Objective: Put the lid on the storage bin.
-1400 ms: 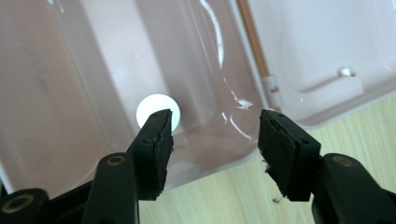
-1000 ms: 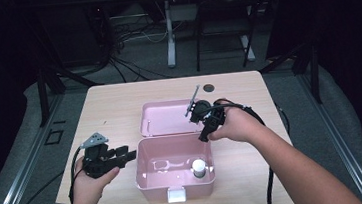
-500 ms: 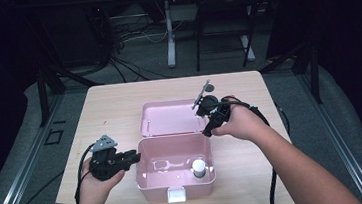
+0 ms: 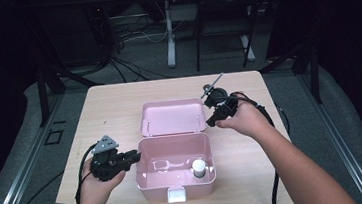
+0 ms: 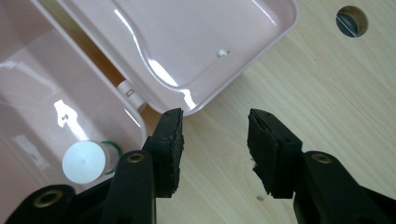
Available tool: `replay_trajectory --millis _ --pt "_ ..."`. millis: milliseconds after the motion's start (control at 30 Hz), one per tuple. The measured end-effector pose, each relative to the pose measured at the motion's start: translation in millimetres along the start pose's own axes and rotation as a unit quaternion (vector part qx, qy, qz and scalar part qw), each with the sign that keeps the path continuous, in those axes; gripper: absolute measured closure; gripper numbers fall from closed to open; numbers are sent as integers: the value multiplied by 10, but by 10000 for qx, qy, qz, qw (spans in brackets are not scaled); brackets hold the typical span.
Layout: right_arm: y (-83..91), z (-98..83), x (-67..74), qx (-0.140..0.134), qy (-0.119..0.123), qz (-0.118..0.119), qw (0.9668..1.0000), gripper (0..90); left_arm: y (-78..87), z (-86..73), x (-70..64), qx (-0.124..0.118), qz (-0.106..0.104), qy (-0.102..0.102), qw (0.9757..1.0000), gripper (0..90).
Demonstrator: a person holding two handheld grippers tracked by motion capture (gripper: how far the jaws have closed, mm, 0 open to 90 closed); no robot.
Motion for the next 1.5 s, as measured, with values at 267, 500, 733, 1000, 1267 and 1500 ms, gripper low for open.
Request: replay_trajectory --millis 267,500,733,1000,1267,1500 --pt "-96 17 -109 -57 -586 -19 9983 562 -1 -2 -5 6 20 -4 10000 764" --pt "-157 64 -155 13 -911 -93 9958 607 -1 -1 -5 15 32 -19 10000 764" --pt "-297 96 -134 -22 -1243 -165 9921 650 -2 -2 -2 0 26 -14 10000 763" --pt "-370 157 -138 -20 -1713 -123 9851 699 -3 -3 0 -9 20 -4 10000 763" --pt "-494 180 -146 74 -2191 -82 9756 727 -4 -2 0 -14 12 24 10000 762" --pt "-549 236 -162 102 -2542 -61 9671 736 -3 -3 1 -10 11 33 10000 761"
Point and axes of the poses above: each handheld gripper's, and its own axes: y roughly backward along the jaws, z roughly out of its top, x roughly to its left, the point moved 7 cm from there along -y, roughly forward along the jaws, and after that the axes turned 14 degrees about -z, right-handed, at the moved point
